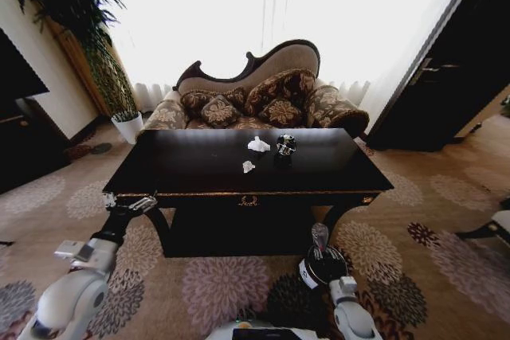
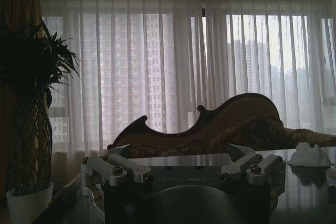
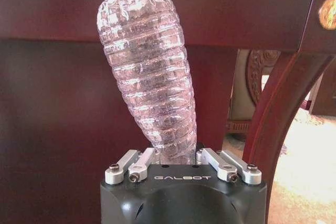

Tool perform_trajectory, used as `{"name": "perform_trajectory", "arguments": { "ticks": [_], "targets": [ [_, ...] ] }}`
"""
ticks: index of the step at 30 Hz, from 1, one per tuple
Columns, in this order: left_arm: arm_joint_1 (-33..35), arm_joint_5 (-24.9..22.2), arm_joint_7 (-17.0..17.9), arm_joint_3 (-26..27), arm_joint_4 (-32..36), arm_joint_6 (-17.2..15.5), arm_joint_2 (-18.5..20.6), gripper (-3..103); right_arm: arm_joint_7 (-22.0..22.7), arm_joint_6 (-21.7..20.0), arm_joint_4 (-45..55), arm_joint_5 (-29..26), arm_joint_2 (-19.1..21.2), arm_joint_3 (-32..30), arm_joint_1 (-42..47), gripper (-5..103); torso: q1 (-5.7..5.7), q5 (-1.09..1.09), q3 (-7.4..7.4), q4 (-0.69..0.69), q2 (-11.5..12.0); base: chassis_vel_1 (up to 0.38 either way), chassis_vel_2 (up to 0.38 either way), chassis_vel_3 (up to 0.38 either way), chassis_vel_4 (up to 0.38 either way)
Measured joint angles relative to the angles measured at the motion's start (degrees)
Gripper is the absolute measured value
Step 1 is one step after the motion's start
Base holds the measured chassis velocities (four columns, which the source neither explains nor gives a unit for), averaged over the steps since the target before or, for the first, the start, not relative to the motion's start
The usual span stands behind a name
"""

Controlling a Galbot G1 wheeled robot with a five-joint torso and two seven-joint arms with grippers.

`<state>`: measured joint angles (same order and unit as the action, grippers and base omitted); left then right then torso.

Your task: Move to the front of the table and place the trash on the table into the trash bin.

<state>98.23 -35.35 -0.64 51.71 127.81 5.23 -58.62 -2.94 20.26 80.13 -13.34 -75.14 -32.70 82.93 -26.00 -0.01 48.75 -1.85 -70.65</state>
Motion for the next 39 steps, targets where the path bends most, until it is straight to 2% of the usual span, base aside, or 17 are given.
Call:
{"name": "perform_trajectory", "arguments": {
  "ticks": [6,13,18,27,37,38,39],
  "targets": [
    [0.0,-0.1,0.0,0.0,0.0,0.0,0.0,100,-0.4,0.4,-5.9,-0.1,0.5,0.2,-3.2,25,0.00,0.00,0.00,0.00,0.0,0.000,0.000,0.000,0.000],
    [0.0,-0.1,0.0,0.0,0.0,0.0,0.0,100,-0.8,1.3,-17.3,0.3,1.8,1.4,-7.9,25,0.00,0.00,0.00,-0.01,0.0,0.000,0.000,0.000,0.000],
    [-0.1,-0.1,0.0,0.0,0.0,0.0,0.1,100,-1.6,2.7,-28.3,0.8,2.9,2.3,-14.6,25,0.00,0.01,0.00,-0.02,0.0,0.000,0.000,0.000,0.000],
    [-0.1,-0.1,0.0,-0.1,0.0,0.0,0.1,100,-3.0,4.3,-41.8,1.4,4.3,2.5,-23.4,25,-0.01,0.00,0.00,0.00,0.0,0.000,0.000,0.000,0.000],
    [-0.1,-0.1,0.0,-0.1,0.0,0.0,0.1,100,-3.3,4.3,-46.7,1.3,4.7,0.9,-24.4,24,-0.01,-0.02,0.00,-0.01,0.0,0.000,0.000,0.000,0.000],
    [-0.1,-0.1,0.0,-0.1,0.0,0.0,0.1,100,-3.3,4.2,-46.6,1.1,4.6,0.9,-24.3,29,0.00,-0.01,0.00,-0.01,0.0,0.000,0.000,0.000,0.000],
    [-0.1,-0.1,0.0,-0.1,0.0,0.0,0.1,100,-3.3,4.2,-46.6,1.1,4.6,0.9,-24.3,29,0.00,-0.01,0.00,-0.01,0.0,0.000,0.000,0.000,0.000]
  ]
}}
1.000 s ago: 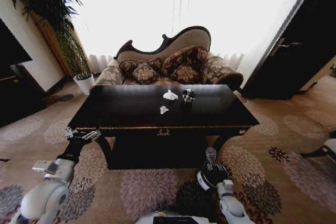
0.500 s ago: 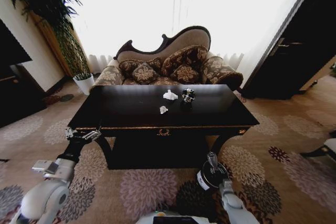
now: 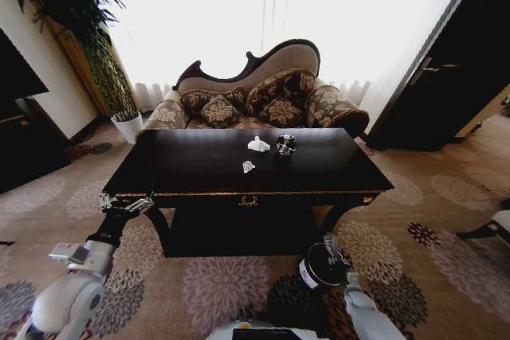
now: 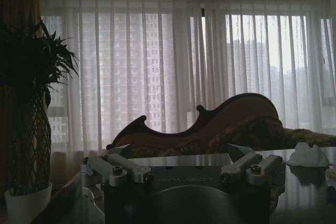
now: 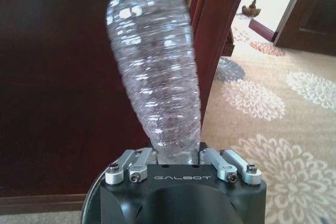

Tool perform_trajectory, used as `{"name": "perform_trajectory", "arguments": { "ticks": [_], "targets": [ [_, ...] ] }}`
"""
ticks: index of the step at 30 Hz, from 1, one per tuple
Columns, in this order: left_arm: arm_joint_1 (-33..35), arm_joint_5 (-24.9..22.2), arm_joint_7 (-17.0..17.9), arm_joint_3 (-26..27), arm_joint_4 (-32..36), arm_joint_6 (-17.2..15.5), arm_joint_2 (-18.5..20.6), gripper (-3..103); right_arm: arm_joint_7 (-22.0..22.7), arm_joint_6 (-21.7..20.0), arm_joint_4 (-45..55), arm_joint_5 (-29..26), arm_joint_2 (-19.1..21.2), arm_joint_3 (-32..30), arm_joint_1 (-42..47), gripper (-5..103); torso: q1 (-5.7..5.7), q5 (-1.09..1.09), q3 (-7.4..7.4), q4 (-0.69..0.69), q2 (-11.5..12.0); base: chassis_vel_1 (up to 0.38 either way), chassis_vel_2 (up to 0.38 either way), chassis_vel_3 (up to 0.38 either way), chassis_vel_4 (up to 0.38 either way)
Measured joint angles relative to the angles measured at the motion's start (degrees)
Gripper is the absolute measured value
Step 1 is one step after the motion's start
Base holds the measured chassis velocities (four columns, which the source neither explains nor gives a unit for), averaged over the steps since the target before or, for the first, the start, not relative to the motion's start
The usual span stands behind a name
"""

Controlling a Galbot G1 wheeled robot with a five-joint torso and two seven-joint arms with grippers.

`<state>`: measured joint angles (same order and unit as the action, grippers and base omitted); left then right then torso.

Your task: Move to the front of the table and place the trash on the table into the trash bin.

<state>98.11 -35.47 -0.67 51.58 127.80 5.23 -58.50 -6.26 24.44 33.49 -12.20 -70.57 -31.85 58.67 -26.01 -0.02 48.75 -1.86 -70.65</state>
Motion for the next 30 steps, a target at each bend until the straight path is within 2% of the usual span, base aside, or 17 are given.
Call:
{"name": "perform_trajectory", "arguments": {
  "ticks": [2,5,8,11,14,17,18,22,25,30],
  "targets": [
    [0.0,0.0,0.0,0.0,0.0,0.0,0.0,100,0.0,-0.3,0.4,-0.2,-0.7,-0.1,0.3,39,0.00,0.02,0.00,0.00,0.0,0.000,0.000,0.000,0.000],
    [0.0,0.0,0.0,0.0,0.0,0.0,0.0,100,0.0,-0.5,0.9,-0.3,-1.3,-0.2,0.6,45,0.00,0.00,0.00,0.00,0.0,0.000,0.000,0.000,0.000],
    [0.0,0.0,0.0,0.0,0.0,0.0,0.0,100,0.1,-0.7,1.4,-0.3,-1.9,-0.3,0.9,61,0.00,0.01,0.00,0.00,0.0,0.000,0.000,0.000,0.000],
    [0.0,0.0,0.0,0.0,0.0,0.0,0.0,100,0.2,-0.8,2.0,-0.5,-2.1,-0.3,1.2,66,0.00,0.01,0.00,0.00,0.0,0.000,0.000,0.000,0.000],
    [0.0,0.0,0.0,0.0,0.0,-0.1,0.0,100,0.2,-1.2,3.2,-1.0,-2.2,-0.3,1.7,83,0.00,0.00,0.00,0.01,0.0,0.000,0.000,0.000,0.000],
    [0.0,0.0,0.0,0.0,0.0,-0.1,0.0,100,0.4,-1.4,3.8,-1.2,-2.2,-0.3,2.1,88,0.00,0.00,0.00,0.00,0.0,0.000,0.000,0.000,0.000],
    [0.0,0.0,0.0,0.0,0.0,-0.1,0.0,100,0.6,-1.7,5.3,-1.6,-2.5,-0.3,3.0,98,0.00,0.00,0.00,0.00,0.0,0.000,0.000,0.000,0.000],
    [0.0,0.0,0.0,0.0,0.0,-0.1,0.0,100,1.0,-2.2,9.3,-2.4,-3.3,-0.2,5.7,100,0.00,0.01,0.00,0.01,0.0,0.000,0.000,0.000,0.000],
    [0.0,0.0,0.0,0.0,0.0,-0.1,0.0,100,1.4,-2.6,17.6,-4.4,-4.8,-0.3,12.1,100,0.00,0.01,0.00,0.01,0.0,0.000,0.000,0.000,0.000],
    [0.0,0.0,0.0,0.0,0.0,-0.1,0.0,100,1.7,-2.7,25.7,-6.2,-6.1,-1.0,18.7,100,0.00,0.01,-0.01,-0.01,0.0,0.000,0.000,0.000,0.000]
  ]
}}
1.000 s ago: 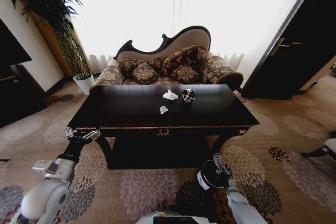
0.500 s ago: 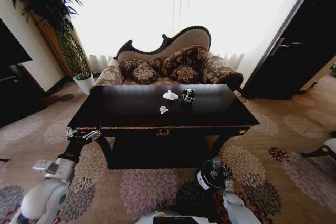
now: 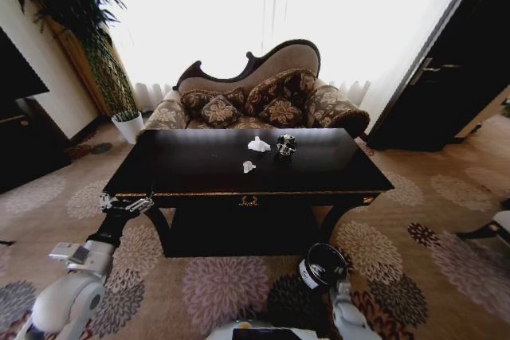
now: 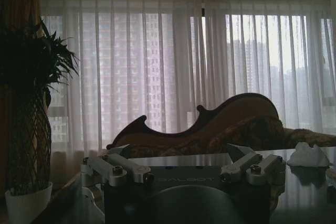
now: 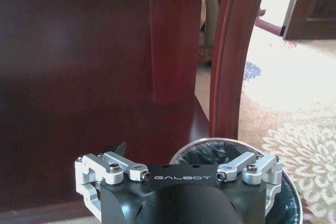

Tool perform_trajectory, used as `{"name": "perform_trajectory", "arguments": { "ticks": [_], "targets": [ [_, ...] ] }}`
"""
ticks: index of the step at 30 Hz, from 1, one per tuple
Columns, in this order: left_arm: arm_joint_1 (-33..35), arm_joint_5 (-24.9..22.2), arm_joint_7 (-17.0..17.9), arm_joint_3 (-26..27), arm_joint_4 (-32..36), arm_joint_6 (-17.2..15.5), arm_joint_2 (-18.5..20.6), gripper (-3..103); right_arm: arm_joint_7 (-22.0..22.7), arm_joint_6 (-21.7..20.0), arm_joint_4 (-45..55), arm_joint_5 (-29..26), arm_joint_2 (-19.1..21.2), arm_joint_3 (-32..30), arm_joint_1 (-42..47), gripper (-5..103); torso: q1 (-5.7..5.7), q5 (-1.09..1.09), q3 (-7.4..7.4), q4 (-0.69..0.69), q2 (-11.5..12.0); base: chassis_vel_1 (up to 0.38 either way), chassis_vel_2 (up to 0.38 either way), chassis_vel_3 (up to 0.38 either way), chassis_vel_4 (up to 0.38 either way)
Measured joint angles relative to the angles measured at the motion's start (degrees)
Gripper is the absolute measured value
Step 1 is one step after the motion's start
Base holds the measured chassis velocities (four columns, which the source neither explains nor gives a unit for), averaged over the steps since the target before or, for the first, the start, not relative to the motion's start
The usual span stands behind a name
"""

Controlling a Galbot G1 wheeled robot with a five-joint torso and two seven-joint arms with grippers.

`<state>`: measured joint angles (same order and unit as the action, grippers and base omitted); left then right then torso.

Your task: Move to the front of the table and place the trash on the table into the trash bin.

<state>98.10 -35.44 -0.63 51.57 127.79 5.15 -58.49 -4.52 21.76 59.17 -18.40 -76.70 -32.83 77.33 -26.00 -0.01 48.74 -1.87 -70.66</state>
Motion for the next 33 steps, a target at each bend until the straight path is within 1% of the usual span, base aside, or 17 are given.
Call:
{"name": "perform_trajectory", "arguments": {
  "ticks": [2,3,4,6,8,11,12,14,16,19,23,25,27,28,30,32,33],
  "targets": [
    [0.0,0.0,0.0,0.0,0.0,0.0,0.0,100,0.0,0.0,6.2,-2.7,-0.8,-0.5,4.1,100,0.00,0.00,0.00,0.00,0.0,0.000,0.000,0.000,0.000],
    [0.0,0.0,0.0,0.0,0.0,0.0,0.0,100,0.0,0.6,11.0,-4.1,-1.5,-1.1,7.0,100,0.00,0.00,0.00,0.01,0.0,0.000,0.000,0.000,0.000],
    [0.0,0.0,0.0,0.0,0.0,0.0,0.0,100,0.0,0.6,11.0,-4.1,-1.5,-1.1,7.0,100,0.00,0.00,0.00,0.01,0.0,0.000,0.000,0.000,0.000],
    [0.0,0.0,0.0,0.0,0.0,0.0,0.0,100,0.1,1.6,17.3,-5.0,-2.3,-2.2,11.0,100,0.00,-0.01,0.00,0.02,0.0,0.000,0.000,0.000,0.000],
    [0.0,0.0,0.0,0.0,0.0,0.0,0.0,100,0.1,1.6,18.1,-5.2,-2.4,-2.3,11.5,100,0.00,-0.02,0.00,0.02,0.0,0.000,0.000,0.000,0.000],
    [0.0,0.0,0.0,0.0,0.0,0.0,0.0,100,0.3,2.1,25.8,-7.1,-3.3,-3.9,17.1,100,0.00,0.00,0.00,0.01,0.0,0.000,0.000,0.000,0.000],
    [0.0,0.0,0.0,0.0,0.0,0.0,0.0,100,0.3,2.1,25.8,-7.1,-3.3,-3.9,17.1,100,0.00,0.00,0.00,0.01,0.0,0.000,0.000,0.000,0.000],
    [0.0,0.0,0.0,0.0,0.0,0.0,0.0,100,0.2,2.2,29.1,-8.0,-3.5,-4.5,19.4,100,0.00,0.00,0.00,0.01,0.0,0.000,0.000,0.000,0.000],
    [0.0,0.0,0.0,0.0,0.0,0.0,0.0,100,0.3,2.6,34.8,-8.1,-3.5,-5.3,22.6,100,0.00,0.00,0.00,0.01,0.0,0.000,0.000,0.000,0.000],
    [0.0,0.0,0.0,0.0,0.0,0.0,0.0,100,0.7,2.5,38.0,-7.9,-3.4,-5.6,24.0,100,0.01,0.00,0.00,0.01,0.0,0.000,0.000,0.000,0.000],
    [0.0,0.0,0.0,0.0,0.0,0.0,0.0,100,2.5,0.3,47.2,-6.9,-2.2,-7.4,26.3,100,0.00,0.00,0.00,0.02,0.0,0.000,0.000,0.000,0.000],
    [0.0,0.0,0.0,0.0,0.0,0.0,0.0,100,2.6,0.1,47.7,-6.8,-2.1,-7.6,26.5,100,0.00,0.00,0.00,0.02,0.0,0.000,0.000,0.000,0.000],
    [0.0,0.0,0.0,0.0,0.0,0.0,0.0,100,3.0,-1.2,51.5,-7.3,-1.1,-9.3,27.1,100,0.00,0.00,0.01,0.01,0.0,0.000,0.000,0.000,0.000],
    [0.0,0.0,0.0,0.0,0.0,0.0,0.0,100,3.0,-1.2,51.5,-7.3,-1.1,-9.3,27.1,100,0.00,0.00,0.01,0.01,0.0,0.000,0.000,0.000,0.000],
    [0.0,0.0,0.0,0.0,0.0,0.0,0.0,100,3.2,-3.5,55.1,-9.0,0.4,-11.2,27.3,100,0.00,0.01,0.01,0.02,0.0,0.000,0.000,0.000,0.000],
    [0.0,0.0,0.0,0.0,0.0,0.0,0.0,100,3.2,-4.3,56.2,-9.5,0.9,-11.8,27.3,100,0.00,0.01,0.01,0.01,0.0,0.000,0.000,0.000,0.000],
    [0.0,0.0,0.0,0.0,0.0,0.0,0.0,100,3.3,-5.9,57.9,-10.6,1.9,-12.8,27.0,100,0.00,0.00,0.01,0.01,0.0,0.000,0.000,0.000,0.000]
  ]
}}
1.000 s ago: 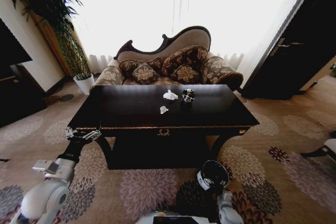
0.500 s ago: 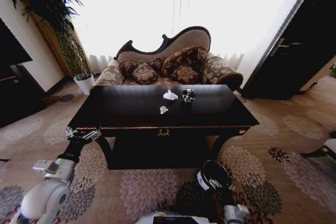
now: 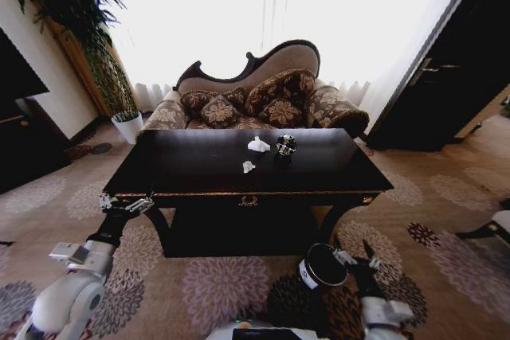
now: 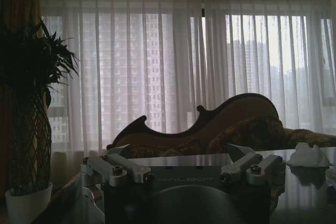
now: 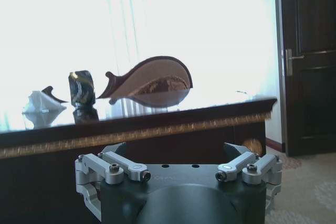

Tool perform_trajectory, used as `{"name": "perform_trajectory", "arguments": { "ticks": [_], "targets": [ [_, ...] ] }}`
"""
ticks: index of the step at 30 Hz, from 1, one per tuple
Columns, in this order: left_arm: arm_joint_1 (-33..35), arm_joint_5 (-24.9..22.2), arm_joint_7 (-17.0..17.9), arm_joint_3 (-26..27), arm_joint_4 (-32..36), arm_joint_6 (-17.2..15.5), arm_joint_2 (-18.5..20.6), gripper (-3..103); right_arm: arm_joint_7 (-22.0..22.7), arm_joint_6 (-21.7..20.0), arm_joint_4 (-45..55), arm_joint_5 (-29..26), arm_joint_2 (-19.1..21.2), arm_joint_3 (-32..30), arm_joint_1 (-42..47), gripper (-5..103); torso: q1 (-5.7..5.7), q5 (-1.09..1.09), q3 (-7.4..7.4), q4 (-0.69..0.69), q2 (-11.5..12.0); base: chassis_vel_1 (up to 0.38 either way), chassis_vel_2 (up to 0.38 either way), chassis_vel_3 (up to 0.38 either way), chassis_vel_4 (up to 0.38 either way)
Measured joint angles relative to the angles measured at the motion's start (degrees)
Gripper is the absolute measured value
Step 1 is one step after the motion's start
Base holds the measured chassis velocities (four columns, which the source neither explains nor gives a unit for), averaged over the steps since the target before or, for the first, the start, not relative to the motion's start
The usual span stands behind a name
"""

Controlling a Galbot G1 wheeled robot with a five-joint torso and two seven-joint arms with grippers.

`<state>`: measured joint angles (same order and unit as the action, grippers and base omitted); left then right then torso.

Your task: Move to the front of the table and place the trash on the table into the trash bin.

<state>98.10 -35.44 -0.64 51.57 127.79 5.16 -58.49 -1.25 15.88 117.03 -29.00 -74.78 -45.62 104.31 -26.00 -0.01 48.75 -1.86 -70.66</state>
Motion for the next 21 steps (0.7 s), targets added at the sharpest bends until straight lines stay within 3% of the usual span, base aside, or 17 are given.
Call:
{"name": "perform_trajectory", "arguments": {
  "ticks": [7,15,21],
  "targets": [
    [0.0,0.0,0.0,0.0,0.0,0.0,0.0,100,0.1,-5.5,3.8,-3.7,4.9,-1.6,-2.6,100,0.00,0.01,0.00,0.00,0.0,0.000,0.000,0.000,0.000],
    [0.0,0.0,0.0,0.0,0.0,0.0,0.0,100,1.7,-12.9,4.9,-6.7,17.2,1.7,-11.6,100,0.00,0.02,0.01,0.00,0.0,0.000,0.000,0.000,0.000],
    [0.0,0.0,0.0,0.0,0.0,0.0,0.0,100,3.2,-17.8,3.9,-11.2,22.2,5.0,-17.1,100,-0.01,0.00,0.01,0.01,0.0,0.000,0.000,0.000,0.000]
  ]
}}
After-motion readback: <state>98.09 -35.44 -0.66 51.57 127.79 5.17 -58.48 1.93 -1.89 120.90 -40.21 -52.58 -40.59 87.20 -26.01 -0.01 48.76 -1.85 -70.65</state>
